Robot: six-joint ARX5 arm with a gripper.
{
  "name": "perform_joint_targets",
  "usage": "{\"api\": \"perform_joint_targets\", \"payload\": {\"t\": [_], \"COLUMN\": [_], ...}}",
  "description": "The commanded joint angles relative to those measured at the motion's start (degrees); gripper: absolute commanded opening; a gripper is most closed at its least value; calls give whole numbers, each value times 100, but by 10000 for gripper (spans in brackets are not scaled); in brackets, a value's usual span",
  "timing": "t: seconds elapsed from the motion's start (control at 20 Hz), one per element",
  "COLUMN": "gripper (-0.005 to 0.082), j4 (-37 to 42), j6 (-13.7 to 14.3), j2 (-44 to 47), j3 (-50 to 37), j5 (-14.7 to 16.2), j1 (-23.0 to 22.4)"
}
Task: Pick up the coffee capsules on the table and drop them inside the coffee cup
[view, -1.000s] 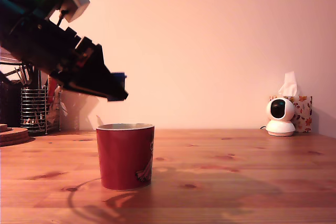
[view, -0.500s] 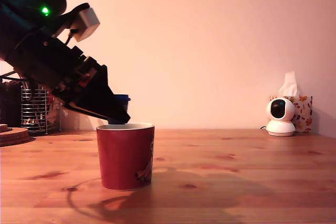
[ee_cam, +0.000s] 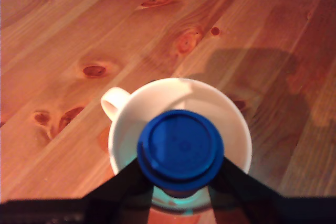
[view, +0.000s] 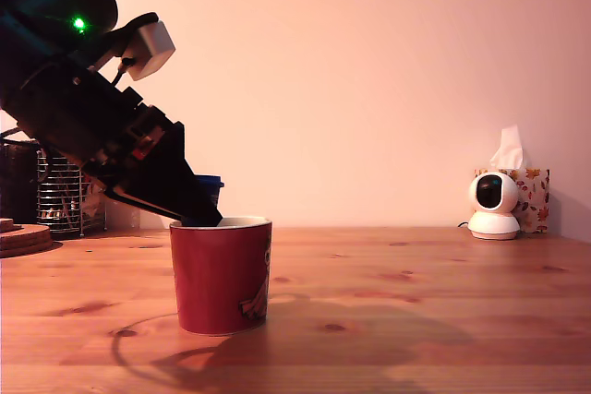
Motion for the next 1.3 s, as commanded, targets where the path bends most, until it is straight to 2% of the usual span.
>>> {"api": "perform_joint_targets", "payload": {"t": [0.0, 0.1, 0.15, 0.25, 0.3, 0.65, 0.8, 0.9, 1.05, 1.1, 1.25], "gripper": [184, 196, 262, 464, 501, 491, 392, 292, 33, -9, -19], "j4": [39, 42, 44, 57, 55, 52, 24, -72, -197, -190, -299], "j6": [46, 48, 50, 68, 66, 68, 63, 33, 17, 17, -59], "j2": [46, 46, 46, 46, 46, 33, 28, 20, -144, -245, -599], "j3": [59, 59, 59, 59, 59, 61, 94, 153, 208, 208, 208], "j5": [15, -2, 0, -48, -85, -103, -96, -42, -42, -42, -57], "j1": [-13, -13, -13, -13, -13, -13, -13, -17, -17, -17, -15]}}
